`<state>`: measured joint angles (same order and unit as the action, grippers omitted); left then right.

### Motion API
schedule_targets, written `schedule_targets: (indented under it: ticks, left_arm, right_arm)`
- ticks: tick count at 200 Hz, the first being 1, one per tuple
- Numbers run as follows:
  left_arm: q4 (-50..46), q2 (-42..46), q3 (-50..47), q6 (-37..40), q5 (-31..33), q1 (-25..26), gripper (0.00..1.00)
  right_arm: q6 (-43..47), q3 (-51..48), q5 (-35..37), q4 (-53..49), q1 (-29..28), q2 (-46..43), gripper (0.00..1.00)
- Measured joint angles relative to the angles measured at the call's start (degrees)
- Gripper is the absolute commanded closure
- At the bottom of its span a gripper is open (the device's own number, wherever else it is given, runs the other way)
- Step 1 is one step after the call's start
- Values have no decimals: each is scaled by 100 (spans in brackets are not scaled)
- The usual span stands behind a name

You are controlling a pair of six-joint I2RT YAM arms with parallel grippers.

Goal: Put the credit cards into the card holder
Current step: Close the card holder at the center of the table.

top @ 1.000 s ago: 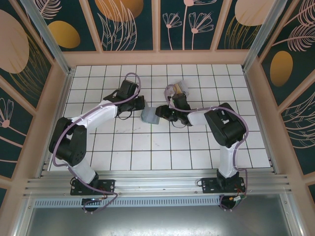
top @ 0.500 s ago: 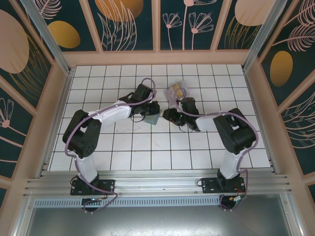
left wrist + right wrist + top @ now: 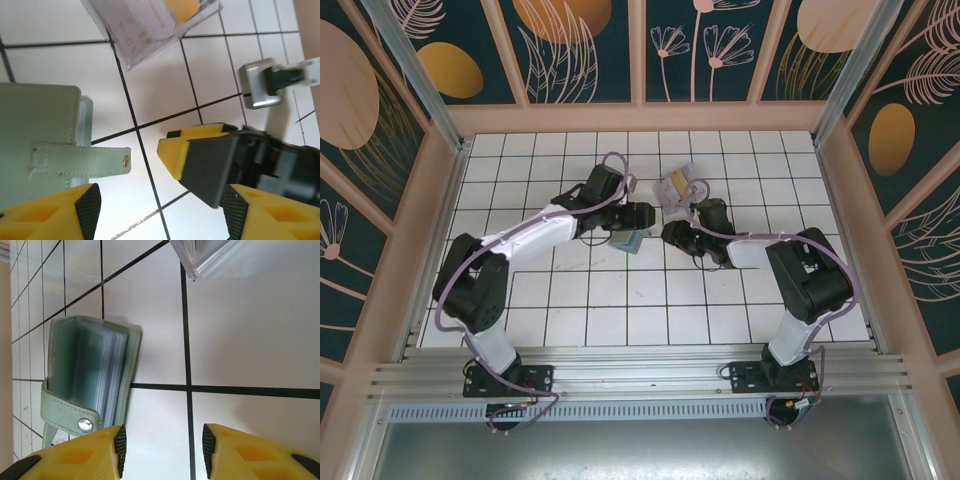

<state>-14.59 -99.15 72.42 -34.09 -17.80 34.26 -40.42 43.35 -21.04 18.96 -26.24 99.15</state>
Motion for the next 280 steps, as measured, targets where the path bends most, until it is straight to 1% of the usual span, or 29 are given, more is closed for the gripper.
schedule_targets:
  ticks: [23,38,43,62,97,119,150,168,181,195,215,247,280]
  left_arm:
    - [-98,455,-13,94,326,-221,46]
    - [-107,535,-55,177,560,-439,58]
    - [-109,525,-79,166,634,-503,60]
    - [-155,258,-142,280,787,-640,60]
    - [-269,-741,-94,439,767,-605,63]
    - [-352,-1091,-48,479,721,-584,62]
    - [-343,-1266,87,509,660,-503,60]
    - [-315,-1429,188,520,649,-385,60]
    - [-236,-1480,210,520,651,-326,61]
    - [-170,-1480,197,516,647,-282,66]
    - [68,-1453,37,468,625,-264,69]
    - [557,-1311,-352,319,619,-271,70]
    - [999,-1217,-654,160,601,-271,70]
  right_arm:
    - [105,83,-4,-85,0,72,54]
    - [136,175,-4,-127,-11,177,54]
    - [140,197,-9,-136,-20,208,54]
    - [157,249,-9,-146,-57,284,54]
    - [173,424,-87,-168,-87,463,54]
    - [223,619,-142,-214,-87,636,54]
    - [227,828,-181,-256,-101,796,52]
    - [221,1010,-232,-293,-114,920,49]
    - [221,1185,-299,-313,-120,1043,48]
    - [219,1440,-356,-385,-136,1220,47]
    - [199,1869,-369,-588,-192,1475,45]
    - [87,2382,-227,-988,-282,1722,45]
    - [-109,2465,-151,-929,-367,1786,45]
